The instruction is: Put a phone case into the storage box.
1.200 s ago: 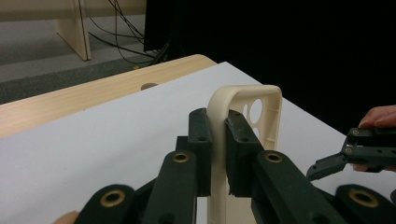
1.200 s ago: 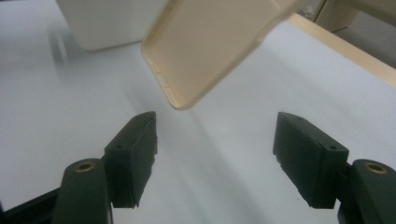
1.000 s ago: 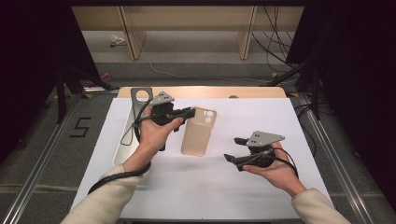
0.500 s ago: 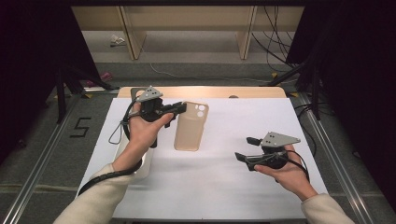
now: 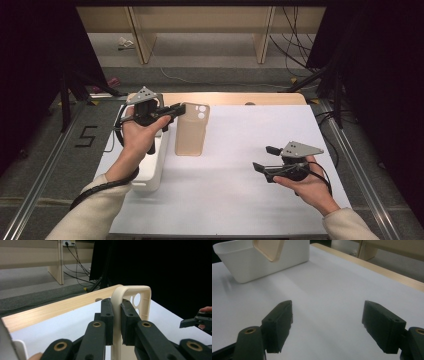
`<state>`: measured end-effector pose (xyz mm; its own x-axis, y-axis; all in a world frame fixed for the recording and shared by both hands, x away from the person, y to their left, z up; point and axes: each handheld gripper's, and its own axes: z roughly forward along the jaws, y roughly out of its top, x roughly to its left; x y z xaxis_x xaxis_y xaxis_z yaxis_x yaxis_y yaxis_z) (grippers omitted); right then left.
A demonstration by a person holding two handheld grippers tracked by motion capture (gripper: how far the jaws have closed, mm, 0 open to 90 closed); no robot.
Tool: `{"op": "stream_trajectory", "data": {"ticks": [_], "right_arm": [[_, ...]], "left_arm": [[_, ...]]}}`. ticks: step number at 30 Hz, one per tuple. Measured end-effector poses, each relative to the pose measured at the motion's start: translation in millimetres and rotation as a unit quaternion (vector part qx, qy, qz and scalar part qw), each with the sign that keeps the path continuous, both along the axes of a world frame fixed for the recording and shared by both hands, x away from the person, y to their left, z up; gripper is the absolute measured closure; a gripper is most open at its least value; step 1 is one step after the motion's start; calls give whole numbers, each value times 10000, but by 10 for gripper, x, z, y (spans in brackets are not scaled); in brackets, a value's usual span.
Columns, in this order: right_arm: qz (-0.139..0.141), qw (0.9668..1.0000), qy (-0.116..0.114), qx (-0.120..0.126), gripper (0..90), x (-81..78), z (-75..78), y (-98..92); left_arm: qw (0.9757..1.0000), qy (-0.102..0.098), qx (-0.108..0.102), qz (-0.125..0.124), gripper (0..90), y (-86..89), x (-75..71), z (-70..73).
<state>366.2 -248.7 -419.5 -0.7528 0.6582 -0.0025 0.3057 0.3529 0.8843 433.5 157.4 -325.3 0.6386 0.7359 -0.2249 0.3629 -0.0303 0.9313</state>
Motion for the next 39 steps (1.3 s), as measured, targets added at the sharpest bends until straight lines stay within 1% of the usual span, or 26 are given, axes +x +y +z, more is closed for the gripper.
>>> {"op": "stream_trajectory", "data": {"ticks": [5,11,17,29,34,39], "right_arm": [[-29,10000,10,62,256,4,-2,-11],[-62,10000,19,71,257,7,-5,-19],[-110,9999,28,118,258,14,-4,-33],[-133,9998,39,131,257,17,-10,-36],[-153,9998,36,143,258,20,-10,-41],[-166,9997,44,176,258,25,-15,-43]], "left_arm": [[10000,-7,-19,90,821,104,2,18],[9999,-15,-9,164,822,210,6,38],[9997,-6,-14,226,821,301,5,45],[9993,-9,-17,365,821,472,14,73],[9990,-4,-55,436,822,550,23,79],[9988,-3,-26,492,822,615,32,89]]}}
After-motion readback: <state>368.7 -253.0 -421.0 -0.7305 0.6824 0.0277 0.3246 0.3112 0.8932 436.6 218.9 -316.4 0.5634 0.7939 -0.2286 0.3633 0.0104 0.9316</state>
